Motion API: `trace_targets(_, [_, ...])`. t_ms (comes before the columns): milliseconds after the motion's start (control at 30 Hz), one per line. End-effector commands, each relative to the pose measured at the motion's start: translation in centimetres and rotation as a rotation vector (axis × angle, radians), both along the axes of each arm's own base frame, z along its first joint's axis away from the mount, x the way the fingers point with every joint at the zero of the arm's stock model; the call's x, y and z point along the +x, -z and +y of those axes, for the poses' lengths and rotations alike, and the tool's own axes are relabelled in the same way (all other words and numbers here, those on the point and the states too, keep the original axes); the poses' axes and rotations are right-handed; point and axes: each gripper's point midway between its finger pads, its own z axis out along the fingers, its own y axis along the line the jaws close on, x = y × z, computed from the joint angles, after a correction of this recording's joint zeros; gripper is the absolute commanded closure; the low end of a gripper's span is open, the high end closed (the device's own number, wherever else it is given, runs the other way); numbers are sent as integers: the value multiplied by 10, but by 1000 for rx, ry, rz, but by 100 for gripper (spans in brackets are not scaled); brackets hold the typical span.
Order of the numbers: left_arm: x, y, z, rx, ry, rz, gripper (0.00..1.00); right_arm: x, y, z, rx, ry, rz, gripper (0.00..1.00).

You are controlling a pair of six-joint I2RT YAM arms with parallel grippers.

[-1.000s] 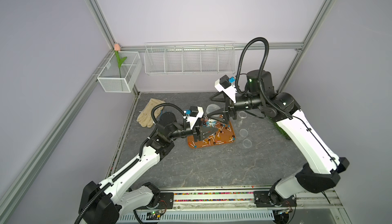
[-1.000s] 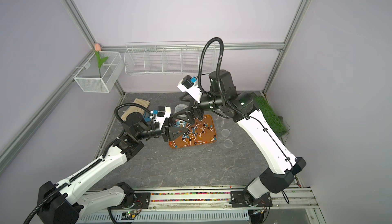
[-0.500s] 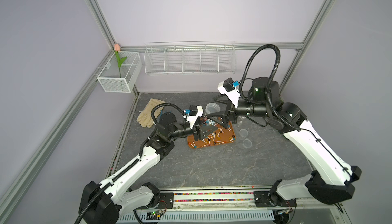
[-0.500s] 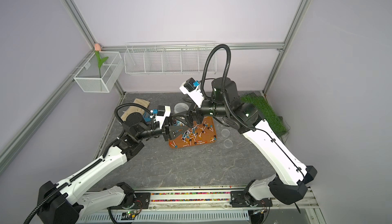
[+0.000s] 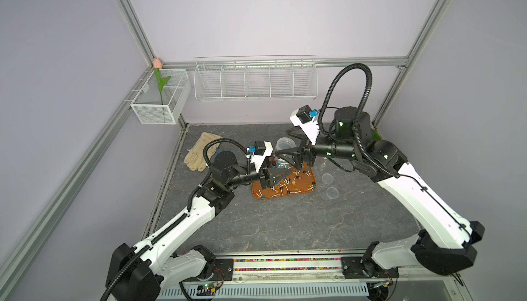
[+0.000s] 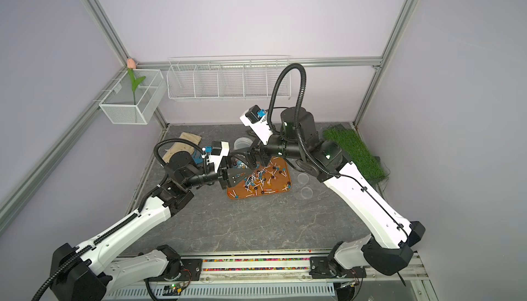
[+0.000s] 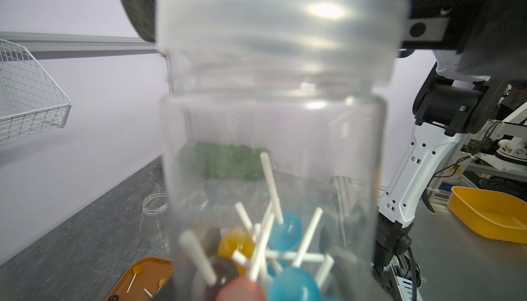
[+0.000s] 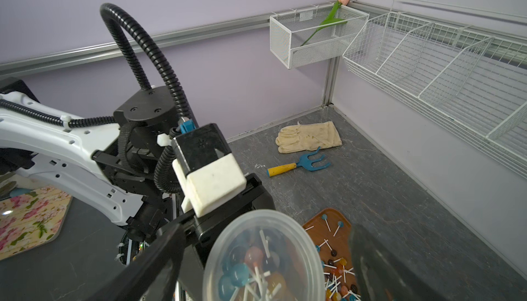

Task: Pour the candies out of the jar
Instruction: Unscrew the lid from the jar.

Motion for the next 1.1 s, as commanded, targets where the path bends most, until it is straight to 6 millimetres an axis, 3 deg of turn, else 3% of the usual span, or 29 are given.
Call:
trace_targets(0, [-2,-7,3,-27,-5,-24,45,2,-1,5,9,0,-11,12])
trace_targets(200, [-2,-7,3,-28,-6,-25,46,4,4,7,-3,-5,-4,21])
trace_targets(433, [-2,-8,3,-29,-7,-25,45,5,9,9,-18,-13,3,23])
trace_targets(667, [-2,-7,3,-28,-7,-24,45,5,10,9,-27,-14,-4,35])
trace_targets(800, [-3,-7,3,-27,-5,-24,45,4,7,9,-28,-19,-17,40])
trace_targets(1067, [-6,-1,3,-14,13,2,45,-2,-11,3,-5,-70,-73,40])
